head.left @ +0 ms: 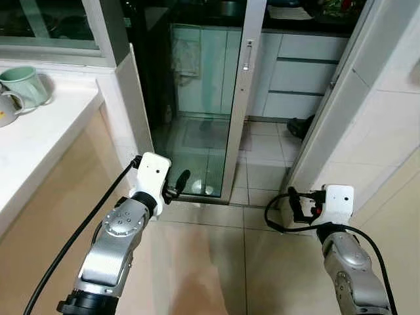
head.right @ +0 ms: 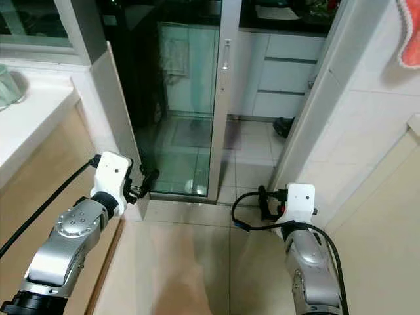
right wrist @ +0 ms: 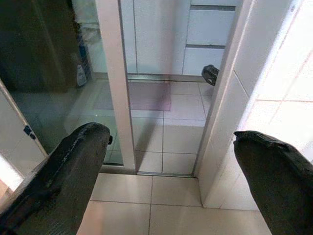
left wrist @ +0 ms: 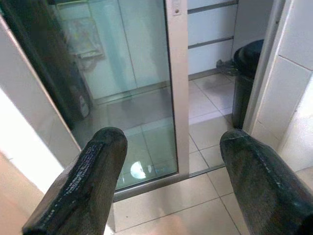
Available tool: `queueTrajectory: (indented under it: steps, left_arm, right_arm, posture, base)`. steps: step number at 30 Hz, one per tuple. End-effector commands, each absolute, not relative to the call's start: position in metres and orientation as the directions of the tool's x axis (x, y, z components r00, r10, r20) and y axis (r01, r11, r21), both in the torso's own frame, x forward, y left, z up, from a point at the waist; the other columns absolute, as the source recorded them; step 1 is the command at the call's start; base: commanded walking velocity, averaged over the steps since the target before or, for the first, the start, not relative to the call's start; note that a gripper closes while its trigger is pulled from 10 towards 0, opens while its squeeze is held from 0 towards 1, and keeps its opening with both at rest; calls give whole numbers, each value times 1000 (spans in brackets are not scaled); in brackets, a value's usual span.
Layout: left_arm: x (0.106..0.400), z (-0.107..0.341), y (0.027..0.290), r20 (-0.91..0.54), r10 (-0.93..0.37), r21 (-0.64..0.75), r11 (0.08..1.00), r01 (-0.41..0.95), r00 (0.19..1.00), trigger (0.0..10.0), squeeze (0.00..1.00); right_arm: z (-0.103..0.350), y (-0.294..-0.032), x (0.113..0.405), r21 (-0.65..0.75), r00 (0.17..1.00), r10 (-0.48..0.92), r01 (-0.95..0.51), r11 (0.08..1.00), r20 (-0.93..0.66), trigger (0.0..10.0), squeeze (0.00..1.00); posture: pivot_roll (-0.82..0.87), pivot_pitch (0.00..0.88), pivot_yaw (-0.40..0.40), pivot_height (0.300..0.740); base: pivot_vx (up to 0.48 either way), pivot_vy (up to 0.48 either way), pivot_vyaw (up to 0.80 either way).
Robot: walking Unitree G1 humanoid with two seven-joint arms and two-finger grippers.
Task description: Restocking fridge
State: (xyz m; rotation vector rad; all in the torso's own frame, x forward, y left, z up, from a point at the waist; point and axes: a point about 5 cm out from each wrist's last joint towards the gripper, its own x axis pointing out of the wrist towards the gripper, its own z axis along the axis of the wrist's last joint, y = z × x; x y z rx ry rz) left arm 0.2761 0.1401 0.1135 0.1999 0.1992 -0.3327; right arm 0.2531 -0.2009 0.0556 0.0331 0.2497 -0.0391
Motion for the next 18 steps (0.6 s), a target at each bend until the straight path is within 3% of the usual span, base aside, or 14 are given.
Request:
queueTrajectory:
  steps: [1,18]
  left_arm:
    - [276,113,140,-231,-297,171,925,339,927,10000,0]
    - [276,111,140,-239,-300,168,924,344,923,10000,0]
  right_arm:
    - [55,-205,253,16,968,-53,59,998,-246,10000,278]
    - [54,-204,253,12,967,-51,56,998,-251,10000,275]
  posture:
    - [-108,0,7,740]
    - [-109,0,10,740]
  base:
    - [0,0,0]
    - [0,0,0]
